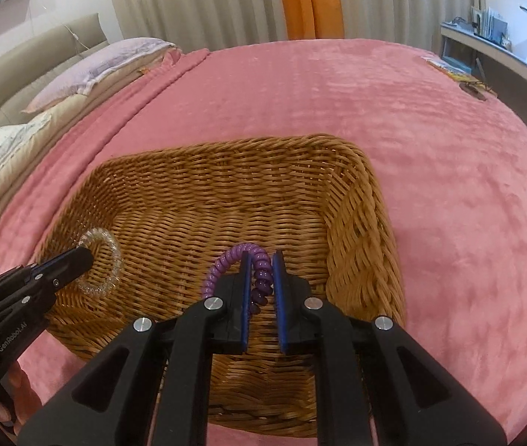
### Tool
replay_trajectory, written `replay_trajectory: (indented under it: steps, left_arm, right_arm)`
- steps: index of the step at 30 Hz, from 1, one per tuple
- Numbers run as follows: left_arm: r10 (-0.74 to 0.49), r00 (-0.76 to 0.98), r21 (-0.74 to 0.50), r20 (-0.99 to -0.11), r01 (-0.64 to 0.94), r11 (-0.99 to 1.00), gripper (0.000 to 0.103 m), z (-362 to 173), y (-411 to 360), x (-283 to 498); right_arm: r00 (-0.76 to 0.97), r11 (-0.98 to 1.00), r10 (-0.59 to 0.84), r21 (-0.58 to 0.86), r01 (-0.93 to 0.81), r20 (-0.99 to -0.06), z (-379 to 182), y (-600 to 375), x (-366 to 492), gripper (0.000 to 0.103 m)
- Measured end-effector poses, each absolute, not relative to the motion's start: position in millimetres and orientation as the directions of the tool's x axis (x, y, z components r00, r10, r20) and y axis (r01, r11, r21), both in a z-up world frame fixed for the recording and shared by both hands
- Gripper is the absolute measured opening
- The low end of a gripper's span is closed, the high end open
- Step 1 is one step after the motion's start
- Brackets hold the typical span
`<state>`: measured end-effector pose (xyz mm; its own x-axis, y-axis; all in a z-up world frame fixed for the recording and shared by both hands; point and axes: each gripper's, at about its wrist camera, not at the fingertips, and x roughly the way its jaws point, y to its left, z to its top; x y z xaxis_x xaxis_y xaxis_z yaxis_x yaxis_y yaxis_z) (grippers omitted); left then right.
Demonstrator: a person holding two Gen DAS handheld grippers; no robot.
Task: Organize jewelry
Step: 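Carry both bracelets over the wicker basket and open both tools to drop them, then grasp the silver hair clip with the right tool while the left tool grasps the crystal bracelet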
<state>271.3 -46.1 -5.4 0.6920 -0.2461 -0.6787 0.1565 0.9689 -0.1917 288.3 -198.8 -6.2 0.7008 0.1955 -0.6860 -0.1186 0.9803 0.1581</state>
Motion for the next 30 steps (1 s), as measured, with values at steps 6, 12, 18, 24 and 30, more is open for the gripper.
replay_trajectory:
  steps: [6,12,18,24,30]
  left_arm:
    - [-0.279,0.728,-0.226,-0.626,0.173,0.959,0.030,8.1,-40.2,246.7]
    - [-0.323,0.782,-0.278,-0.533,0.200,0.940,0.041,43.1,-26.8,198.7]
    - [-0.353,0.813,-0.298,-0.464,0.233,0.926,0.042,66.3,-12.7,124.9]
    - [-0.343,0.808,-0.291,-0.480,0.222,0.931,0.044,53.4,-6.9,67.5]
    - [-0.346,0.771,-0.313,-0.535,0.200,0.928,0.044,20.1,-1.0,39.0]
  right_arm:
    - [0.704,0.971,0.234,0.204,-0.129,-0.670,1.2,-205.4,280.1,0.022]
    - [0.742,0.966,0.251,0.212,-0.150,-0.622,29.4,-212.4,239.2,0.024]
    - [0.773,0.965,0.261,0.181,-0.191,-0.578,50.8,-223.5,165.6,0.039]
    - [0.791,0.967,0.252,0.168,-0.190,-0.557,42.4,-240.7,88.1,0.044]
    - [0.768,0.974,0.226,0.156,-0.164,-0.599,8.1,-246.3,39.3,0.044]
